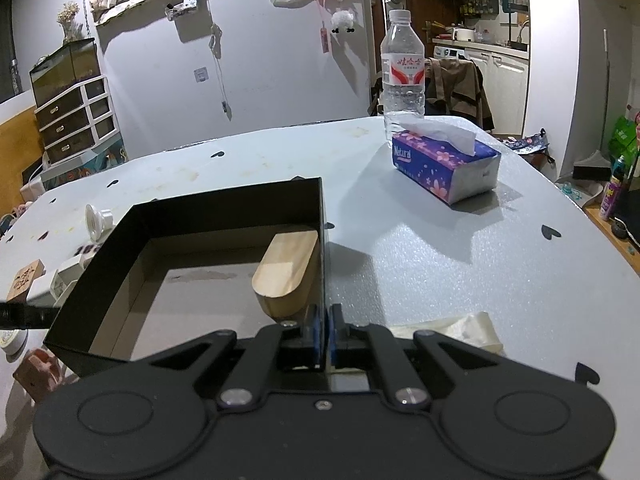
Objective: Organize rigid objects
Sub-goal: 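Grasp the white plastic holder with the left gripper, then lower the white holder into the black box and open the left gripper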
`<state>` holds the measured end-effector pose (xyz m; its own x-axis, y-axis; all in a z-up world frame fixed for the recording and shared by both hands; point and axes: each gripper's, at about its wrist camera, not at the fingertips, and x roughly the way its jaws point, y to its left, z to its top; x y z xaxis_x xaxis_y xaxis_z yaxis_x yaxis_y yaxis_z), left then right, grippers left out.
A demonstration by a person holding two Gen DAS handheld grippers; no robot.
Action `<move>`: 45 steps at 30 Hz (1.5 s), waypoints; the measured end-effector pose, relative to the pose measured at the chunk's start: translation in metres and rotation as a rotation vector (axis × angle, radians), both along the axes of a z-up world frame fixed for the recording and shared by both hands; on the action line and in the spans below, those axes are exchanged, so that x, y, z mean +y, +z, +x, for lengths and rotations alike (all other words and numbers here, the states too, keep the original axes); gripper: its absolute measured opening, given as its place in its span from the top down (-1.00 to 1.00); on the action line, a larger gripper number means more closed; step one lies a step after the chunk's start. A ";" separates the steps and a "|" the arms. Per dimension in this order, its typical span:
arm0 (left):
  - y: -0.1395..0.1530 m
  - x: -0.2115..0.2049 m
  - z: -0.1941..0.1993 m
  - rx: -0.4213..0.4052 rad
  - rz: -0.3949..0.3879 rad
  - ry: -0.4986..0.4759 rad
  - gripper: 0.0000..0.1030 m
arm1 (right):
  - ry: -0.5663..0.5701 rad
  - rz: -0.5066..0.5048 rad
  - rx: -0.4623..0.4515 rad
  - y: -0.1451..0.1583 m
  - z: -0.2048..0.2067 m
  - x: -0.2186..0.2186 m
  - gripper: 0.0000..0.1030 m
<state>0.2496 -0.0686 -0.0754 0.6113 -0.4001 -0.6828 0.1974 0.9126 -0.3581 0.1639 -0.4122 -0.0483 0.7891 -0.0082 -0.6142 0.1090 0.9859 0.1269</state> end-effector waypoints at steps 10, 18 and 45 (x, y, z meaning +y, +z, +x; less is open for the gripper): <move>0.004 -0.020 0.007 -0.035 0.123 -0.045 -0.38 | 0.000 -0.001 0.000 0.000 0.000 0.000 0.91; 0.001 -0.039 0.025 -0.048 0.258 -0.104 0.02 | -0.004 0.003 -0.001 0.000 -0.001 0.000 0.91; 0.056 -0.146 0.024 0.032 0.015 -0.182 0.07 | -0.009 0.004 -0.002 0.000 -0.001 0.001 0.91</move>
<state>0.2740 -0.2148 -0.0195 0.5076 -0.4915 -0.7076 0.3486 0.8682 -0.3530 0.1631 -0.4111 -0.0480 0.7903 -0.0126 -0.6125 0.1173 0.9844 0.1311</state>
